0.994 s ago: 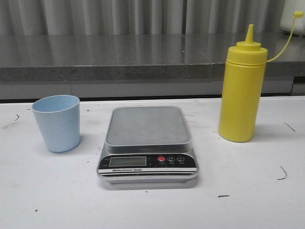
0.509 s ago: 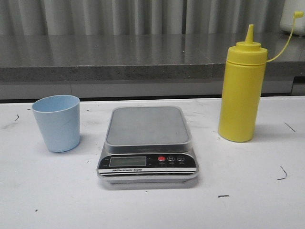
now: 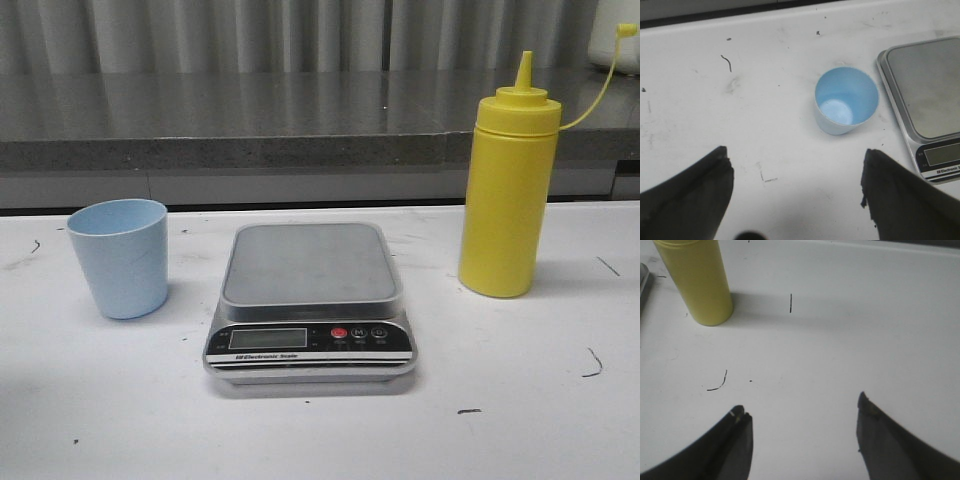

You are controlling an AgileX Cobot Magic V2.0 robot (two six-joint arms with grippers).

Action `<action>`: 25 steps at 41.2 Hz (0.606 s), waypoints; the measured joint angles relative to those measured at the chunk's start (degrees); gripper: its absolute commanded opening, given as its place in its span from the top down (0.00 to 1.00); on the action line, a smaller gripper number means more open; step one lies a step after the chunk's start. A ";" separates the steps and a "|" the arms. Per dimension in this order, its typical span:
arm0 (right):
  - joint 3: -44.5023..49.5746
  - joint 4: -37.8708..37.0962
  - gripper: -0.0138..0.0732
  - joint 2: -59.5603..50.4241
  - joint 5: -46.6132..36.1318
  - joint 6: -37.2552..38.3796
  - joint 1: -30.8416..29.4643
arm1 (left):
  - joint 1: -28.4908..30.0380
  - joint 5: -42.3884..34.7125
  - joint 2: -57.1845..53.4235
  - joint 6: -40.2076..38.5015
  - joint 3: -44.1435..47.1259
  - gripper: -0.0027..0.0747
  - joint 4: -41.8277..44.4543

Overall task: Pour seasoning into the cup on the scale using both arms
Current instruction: 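Lower the left gripper onto the light blue cup and grasp its rim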

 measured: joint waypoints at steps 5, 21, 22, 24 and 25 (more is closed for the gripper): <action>0.00 0.00 0.29 0.00 0.00 0.00 0.00 | -1.00 0.00 6.76 0.13 -2.86 0.30 0.00; 0.00 0.00 0.29 0.00 0.00 0.00 0.00 | -3.62 0.24 26.51 0.13 -12.61 0.30 0.00; 0.00 0.00 0.29 0.00 0.00 0.00 0.00 | -3.72 0.24 27.73 0.13 -13.09 0.30 0.00; 0.00 0.00 0.29 0.00 0.00 0.00 0.00 | -3.89 0.33 29.48 0.13 -14.08 0.30 -0.09; 0.00 0.00 0.29 0.00 0.00 0.00 0.00 | -3.99 0.33 30.57 0.13 -14.47 0.30 -0.09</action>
